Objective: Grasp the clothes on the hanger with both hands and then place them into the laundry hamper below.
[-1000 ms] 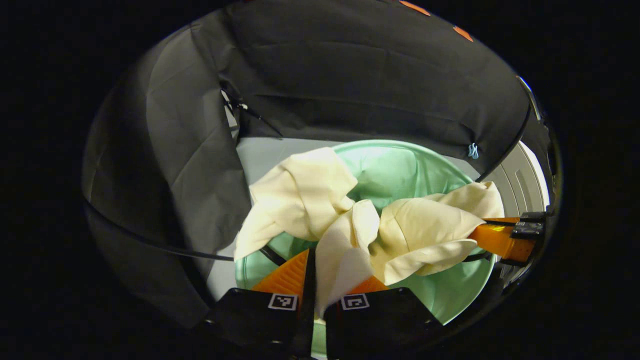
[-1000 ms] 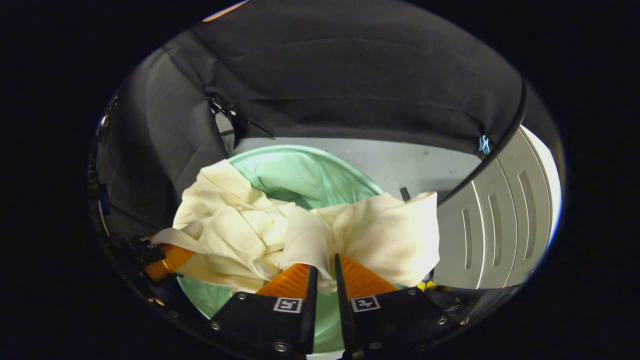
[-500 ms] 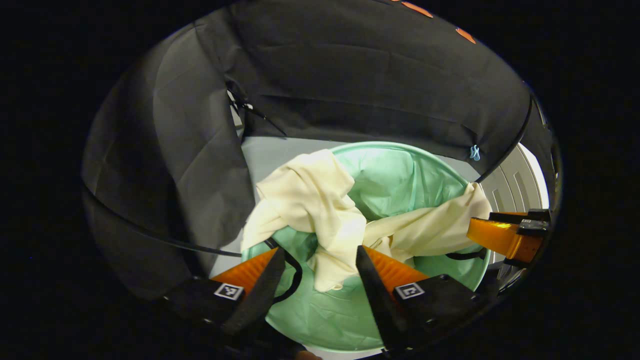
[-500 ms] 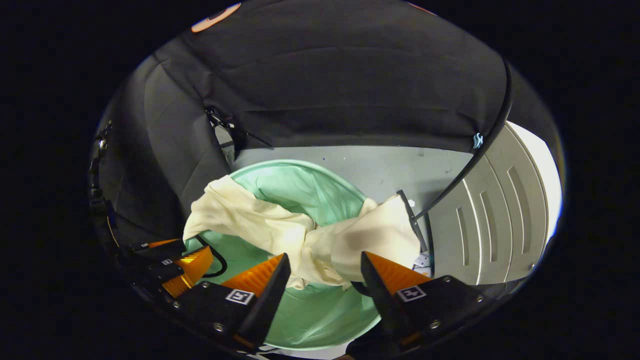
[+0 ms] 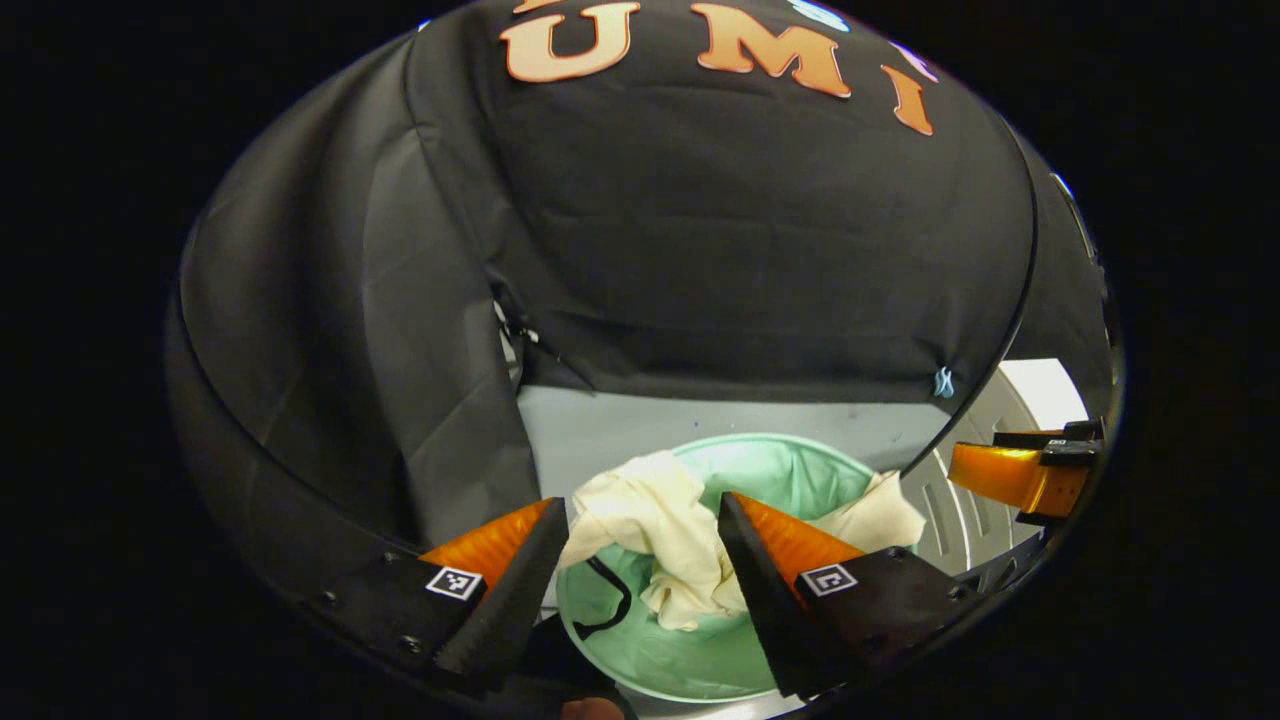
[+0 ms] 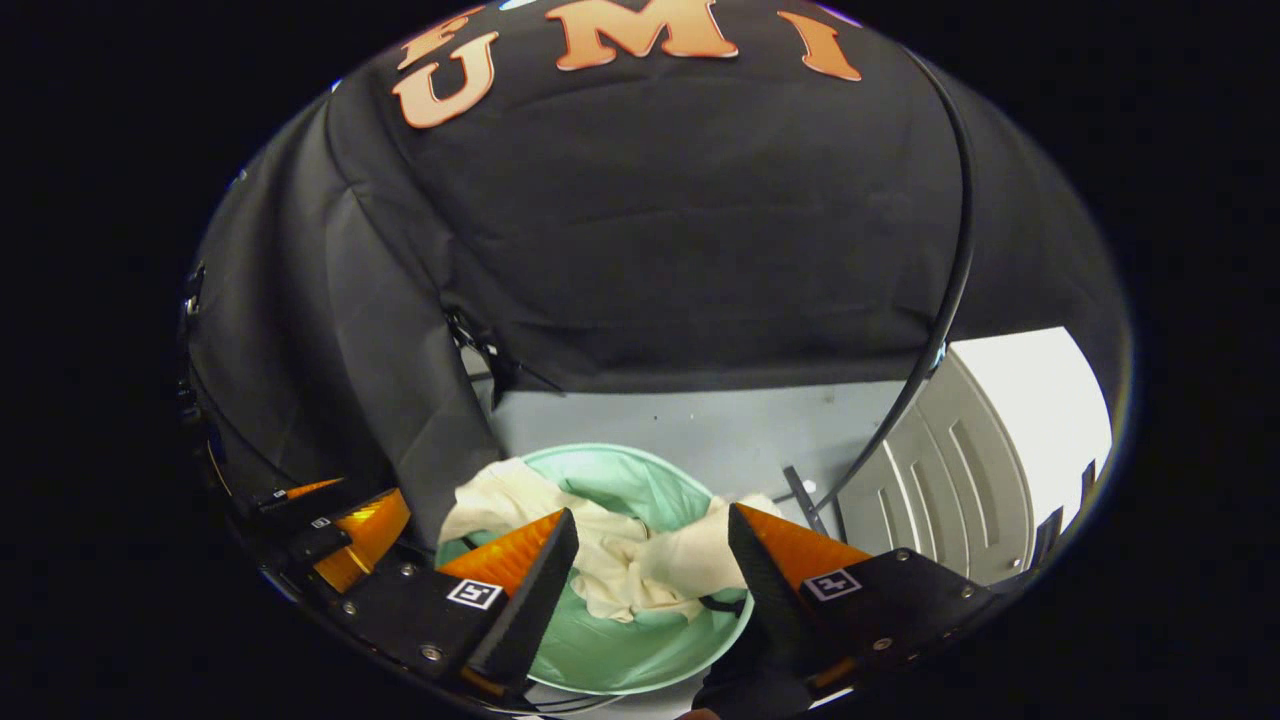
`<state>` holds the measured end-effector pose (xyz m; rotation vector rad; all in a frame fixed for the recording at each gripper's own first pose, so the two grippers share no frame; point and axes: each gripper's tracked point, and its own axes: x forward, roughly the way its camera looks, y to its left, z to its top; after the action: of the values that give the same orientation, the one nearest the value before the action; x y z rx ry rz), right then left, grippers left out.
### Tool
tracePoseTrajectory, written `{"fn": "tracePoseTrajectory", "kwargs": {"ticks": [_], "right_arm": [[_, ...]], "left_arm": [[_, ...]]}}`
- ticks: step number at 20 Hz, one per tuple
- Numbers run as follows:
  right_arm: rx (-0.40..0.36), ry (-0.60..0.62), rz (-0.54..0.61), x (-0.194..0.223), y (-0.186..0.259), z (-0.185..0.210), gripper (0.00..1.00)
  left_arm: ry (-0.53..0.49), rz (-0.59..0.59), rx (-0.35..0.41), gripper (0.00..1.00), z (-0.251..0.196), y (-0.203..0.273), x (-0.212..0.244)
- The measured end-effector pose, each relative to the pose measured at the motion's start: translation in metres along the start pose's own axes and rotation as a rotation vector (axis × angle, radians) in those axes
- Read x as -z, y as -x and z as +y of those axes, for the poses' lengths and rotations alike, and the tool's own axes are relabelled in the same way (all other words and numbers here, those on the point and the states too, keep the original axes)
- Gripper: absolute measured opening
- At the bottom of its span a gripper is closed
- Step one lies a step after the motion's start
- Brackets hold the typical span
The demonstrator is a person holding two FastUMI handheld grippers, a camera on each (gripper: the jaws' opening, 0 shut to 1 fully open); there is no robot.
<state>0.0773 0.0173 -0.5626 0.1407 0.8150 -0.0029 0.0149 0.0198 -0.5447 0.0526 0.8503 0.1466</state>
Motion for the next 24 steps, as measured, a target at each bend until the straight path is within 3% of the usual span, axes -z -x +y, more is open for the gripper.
{"fn": "tracePoseTrajectory", "kwargs": {"ticks": [10,15,20,21,24], "right_arm": [[-0.021,0.072,-0.259,-0.113,0.108,0.022,0.94],[-0.022,0.109,-0.382,-0.155,0.16,0.031,0.94],[-0.031,0.126,-0.464,-0.19,0.2,0.04,0.93],[-0.032,0.129,-0.483,-0.198,0.21,0.043,0.93],[-0.028,0.146,-0.534,-0.214,0.238,0.047,0.93]], "left_arm": [[0.065,-0.351,-0.02,0.99,0.021,0.107,-0.146],[0.066,-0.502,-0.051,1.0,0.033,0.16,-0.19],[0.051,-0.607,-0.094,0.94,0.053,0.215,-0.229],[0.053,-0.624,-0.09,1.0,0.053,0.226,-0.237],[0.088,-0.675,-0.067,0.94,0.051,0.261,-0.26]]}}
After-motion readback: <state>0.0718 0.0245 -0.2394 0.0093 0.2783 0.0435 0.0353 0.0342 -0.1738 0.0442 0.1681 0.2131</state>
